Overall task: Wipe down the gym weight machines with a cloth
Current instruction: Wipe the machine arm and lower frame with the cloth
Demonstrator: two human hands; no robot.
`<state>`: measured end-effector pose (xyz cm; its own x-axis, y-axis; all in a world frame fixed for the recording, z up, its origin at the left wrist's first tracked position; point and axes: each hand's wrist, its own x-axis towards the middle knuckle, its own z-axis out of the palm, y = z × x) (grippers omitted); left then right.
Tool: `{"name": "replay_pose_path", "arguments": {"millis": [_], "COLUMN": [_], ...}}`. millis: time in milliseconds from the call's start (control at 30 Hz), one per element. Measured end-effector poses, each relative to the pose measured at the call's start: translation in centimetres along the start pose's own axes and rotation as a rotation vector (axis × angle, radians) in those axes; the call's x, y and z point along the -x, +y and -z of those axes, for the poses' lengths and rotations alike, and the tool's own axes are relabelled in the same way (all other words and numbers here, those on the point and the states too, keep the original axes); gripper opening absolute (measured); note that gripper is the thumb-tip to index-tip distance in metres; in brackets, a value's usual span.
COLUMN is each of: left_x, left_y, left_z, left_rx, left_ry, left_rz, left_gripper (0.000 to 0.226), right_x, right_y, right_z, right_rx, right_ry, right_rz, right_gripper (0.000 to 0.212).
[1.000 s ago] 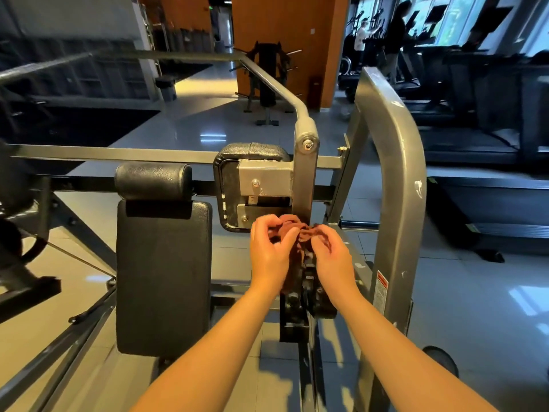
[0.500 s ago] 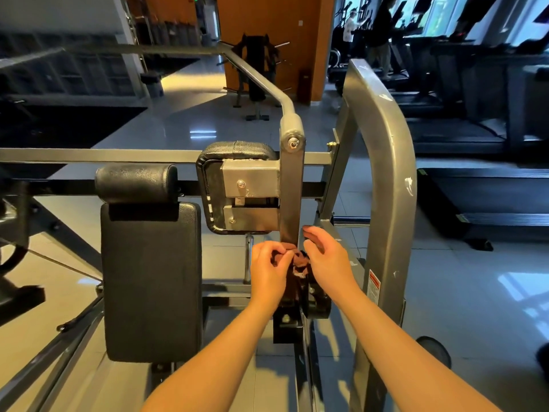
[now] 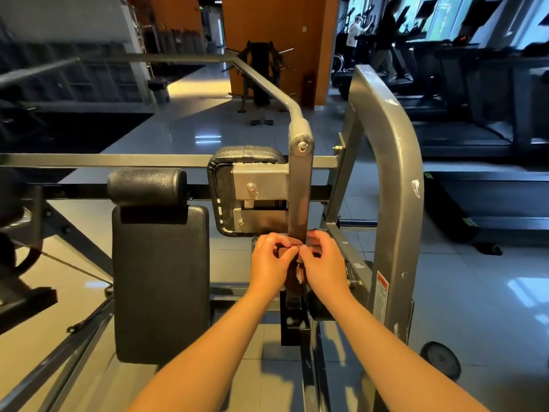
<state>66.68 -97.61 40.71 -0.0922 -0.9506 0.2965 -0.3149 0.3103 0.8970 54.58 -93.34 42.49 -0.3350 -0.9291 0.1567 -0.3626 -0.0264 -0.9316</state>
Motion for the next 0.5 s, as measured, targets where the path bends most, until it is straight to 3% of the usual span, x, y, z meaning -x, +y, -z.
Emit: {"name": "replay_pose_path", "arguments": {"millis": [233, 367, 500], "left_x": [1.4, 0.5, -0.6], "left_y": [4.5, 4.0, 2.8], "left_z": [4.4, 7.0, 8.8], "left_rx": [0.436, 0.303, 0.219], "left_ry": [0.057, 0.03, 0.019], "left_rz": [0.012, -0.014, 0.051], "left_gripper": [0.017, 0.02, 0.037], "right_x": [1.0, 0.9, -0.5], "right_y": [-3.0, -5.4, -8.5], "right_z": [-1.4, -2.3, -2.7], "right_rx": [0.016, 0.033, -0.01], "right_ry": [-0.067, 0.064, 0.284], "right_rz": [0.255, 0.371, 0.447], "right_gripper": [0.033, 0.033, 0.035]}}
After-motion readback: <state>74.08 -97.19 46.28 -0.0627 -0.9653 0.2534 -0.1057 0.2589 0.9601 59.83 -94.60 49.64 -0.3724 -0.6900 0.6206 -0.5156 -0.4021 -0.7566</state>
